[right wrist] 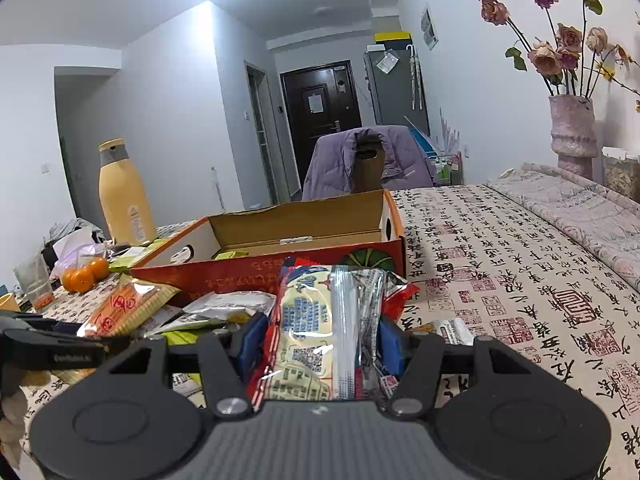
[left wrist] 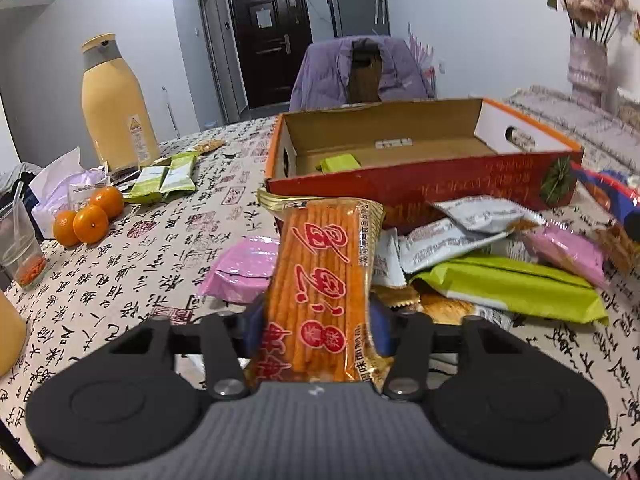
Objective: Organize snacks
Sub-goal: 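Hold the silver packet with the right tool while the left tool grasps the orange stick-snack packet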
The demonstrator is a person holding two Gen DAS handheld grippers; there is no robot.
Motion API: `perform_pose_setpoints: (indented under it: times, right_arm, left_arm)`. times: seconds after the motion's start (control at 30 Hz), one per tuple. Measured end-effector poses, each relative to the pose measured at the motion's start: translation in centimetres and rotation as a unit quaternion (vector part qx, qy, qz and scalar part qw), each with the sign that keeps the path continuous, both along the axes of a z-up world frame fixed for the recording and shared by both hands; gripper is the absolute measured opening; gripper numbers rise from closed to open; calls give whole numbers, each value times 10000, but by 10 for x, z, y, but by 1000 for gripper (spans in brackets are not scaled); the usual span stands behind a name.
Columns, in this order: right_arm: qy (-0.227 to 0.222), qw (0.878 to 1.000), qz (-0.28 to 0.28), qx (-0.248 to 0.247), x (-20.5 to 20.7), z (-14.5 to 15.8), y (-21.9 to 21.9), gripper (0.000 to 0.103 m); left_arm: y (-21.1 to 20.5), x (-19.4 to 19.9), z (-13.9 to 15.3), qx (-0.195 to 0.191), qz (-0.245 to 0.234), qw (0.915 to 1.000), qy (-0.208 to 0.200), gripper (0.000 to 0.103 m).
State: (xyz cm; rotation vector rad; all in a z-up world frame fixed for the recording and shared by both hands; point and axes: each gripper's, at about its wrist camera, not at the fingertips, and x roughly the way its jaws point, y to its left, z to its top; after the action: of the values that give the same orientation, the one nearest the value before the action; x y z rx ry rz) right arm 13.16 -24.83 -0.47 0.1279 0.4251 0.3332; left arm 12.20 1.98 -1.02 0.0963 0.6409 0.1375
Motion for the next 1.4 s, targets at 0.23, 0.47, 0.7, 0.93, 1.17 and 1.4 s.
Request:
perform_pose_setpoints:
  times: [0.23,0.47,0.7,0.93,1.17,1.4]
  right_arm:
    - [-34,10000,47,-31,-1,2,3,58]
    - [-135,9999,69,-66,1,8,6,58]
    - [-262,9996,74,-61,9,18,10,58]
    - [-211,9997,117,-37,14,15,13,58]
    - [-152,9998,118,-13,12,12,12,58]
    - [-93,9999,112,19,13,8,11,58]
  left_arm:
    - [5,-16,17,-143,-71,9990,-414,42]
    - [1,-18,36,-288,-173,9969,-705,42]
    - [0,-11,52,-616,-338,9940,-840,42]
    - [17,-1,49,-1192,-279,9906,-603,42]
    - [41,9,34,-1479,34,9887,-253,43]
    - [39,11,19,-1031,129,9945,-109,47]
